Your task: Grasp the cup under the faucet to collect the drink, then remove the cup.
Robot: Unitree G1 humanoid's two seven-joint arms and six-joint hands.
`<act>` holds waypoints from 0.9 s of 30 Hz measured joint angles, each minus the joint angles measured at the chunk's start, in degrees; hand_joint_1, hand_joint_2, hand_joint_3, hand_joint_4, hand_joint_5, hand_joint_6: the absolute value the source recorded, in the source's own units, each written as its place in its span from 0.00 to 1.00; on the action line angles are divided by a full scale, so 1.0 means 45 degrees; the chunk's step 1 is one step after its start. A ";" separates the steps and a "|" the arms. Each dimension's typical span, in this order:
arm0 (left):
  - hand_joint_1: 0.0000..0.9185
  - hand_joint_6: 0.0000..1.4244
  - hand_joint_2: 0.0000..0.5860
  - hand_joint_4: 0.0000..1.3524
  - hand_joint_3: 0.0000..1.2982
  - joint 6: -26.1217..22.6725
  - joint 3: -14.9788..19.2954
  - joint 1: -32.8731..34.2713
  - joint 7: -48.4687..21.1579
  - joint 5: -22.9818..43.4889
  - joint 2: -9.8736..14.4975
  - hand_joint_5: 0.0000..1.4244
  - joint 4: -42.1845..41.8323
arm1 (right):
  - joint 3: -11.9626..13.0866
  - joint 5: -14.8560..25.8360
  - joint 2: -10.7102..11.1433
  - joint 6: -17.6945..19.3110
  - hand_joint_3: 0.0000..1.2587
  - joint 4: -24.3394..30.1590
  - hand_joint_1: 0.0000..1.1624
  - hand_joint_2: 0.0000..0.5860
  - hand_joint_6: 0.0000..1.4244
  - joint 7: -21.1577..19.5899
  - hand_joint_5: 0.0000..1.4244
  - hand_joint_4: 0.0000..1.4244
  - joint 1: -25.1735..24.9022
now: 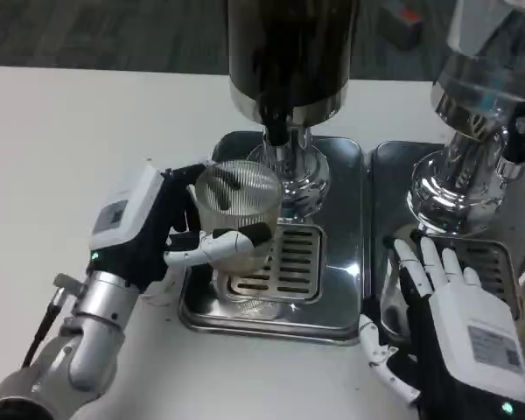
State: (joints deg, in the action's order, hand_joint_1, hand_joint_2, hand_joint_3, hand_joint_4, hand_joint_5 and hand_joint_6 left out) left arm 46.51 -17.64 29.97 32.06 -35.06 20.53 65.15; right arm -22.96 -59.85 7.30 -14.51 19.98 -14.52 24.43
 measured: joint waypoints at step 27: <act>0.18 0.49 0.07 0.43 0.39 -0.1661 -0.2140 0.1264 0.2746 -0.1727 -0.1234 0.53 0.1393 | -0.0063 -0.0423 -0.0312 -0.0391 0.08 0.0522 0.26 0.89 0.00 -0.0144 0.00 0.00 0.0563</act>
State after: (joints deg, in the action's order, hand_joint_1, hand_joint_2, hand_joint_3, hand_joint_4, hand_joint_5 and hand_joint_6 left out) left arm 39.04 -27.27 35.66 44.42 -42.83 14.97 71.42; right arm -23.24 -61.76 5.89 -16.27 22.33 -15.16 26.96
